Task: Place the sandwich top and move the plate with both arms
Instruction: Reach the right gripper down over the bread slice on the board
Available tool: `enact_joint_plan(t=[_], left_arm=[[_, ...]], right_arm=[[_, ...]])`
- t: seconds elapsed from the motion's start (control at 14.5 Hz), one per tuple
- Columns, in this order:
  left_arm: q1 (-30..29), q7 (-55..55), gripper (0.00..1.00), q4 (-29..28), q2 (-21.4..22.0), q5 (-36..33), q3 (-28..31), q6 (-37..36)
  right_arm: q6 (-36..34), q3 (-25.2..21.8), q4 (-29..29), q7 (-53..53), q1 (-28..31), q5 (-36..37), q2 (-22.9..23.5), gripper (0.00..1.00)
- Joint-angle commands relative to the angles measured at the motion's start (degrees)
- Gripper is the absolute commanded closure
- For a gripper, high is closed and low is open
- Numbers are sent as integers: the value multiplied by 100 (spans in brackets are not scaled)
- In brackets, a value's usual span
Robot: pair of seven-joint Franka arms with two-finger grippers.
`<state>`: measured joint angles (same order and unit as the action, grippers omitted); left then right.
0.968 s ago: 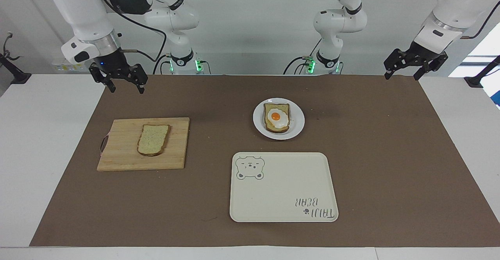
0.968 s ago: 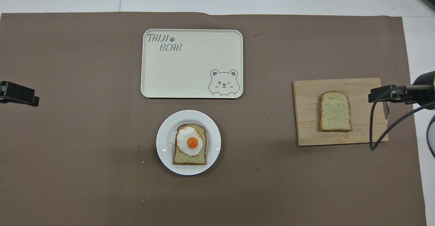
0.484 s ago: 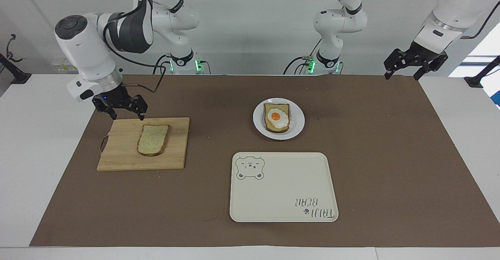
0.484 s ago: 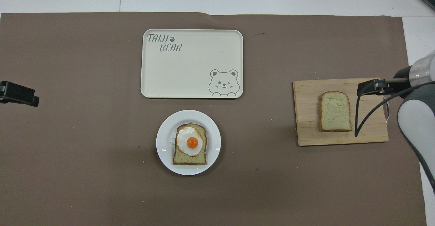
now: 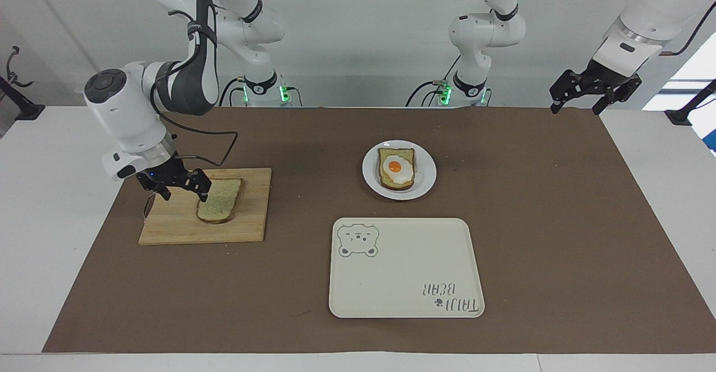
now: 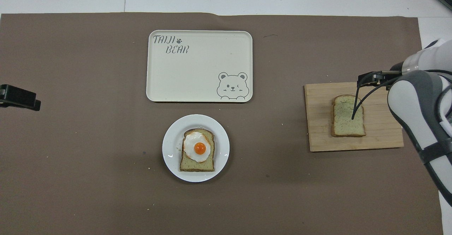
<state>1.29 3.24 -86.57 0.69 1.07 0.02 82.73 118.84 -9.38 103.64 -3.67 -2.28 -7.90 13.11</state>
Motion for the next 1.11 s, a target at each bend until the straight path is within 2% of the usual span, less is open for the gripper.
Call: enact_joint_plan(t=[0.0, 0.14, 0.62, 1.04], left_arm=[[-6, -60, 0, 88, -25, -107, -11, -99], [-6, -60, 0, 79, -25, -107, -11, -99], [-6, -60, 0, 88, -25, -107, -11, -99], [-6, -60, 0, 88, -25, -107, -11, -99]], right_arm=[[428, 51, 172, -440, 149, -335, 130, 0], [762, 51, 506, -800, 158, -388, 139, 0], [1158, 51, 1078, -1443, 290, -615, 183, 0], [1177, 51, 1307, -1548, 342, -625, 218, 0]])
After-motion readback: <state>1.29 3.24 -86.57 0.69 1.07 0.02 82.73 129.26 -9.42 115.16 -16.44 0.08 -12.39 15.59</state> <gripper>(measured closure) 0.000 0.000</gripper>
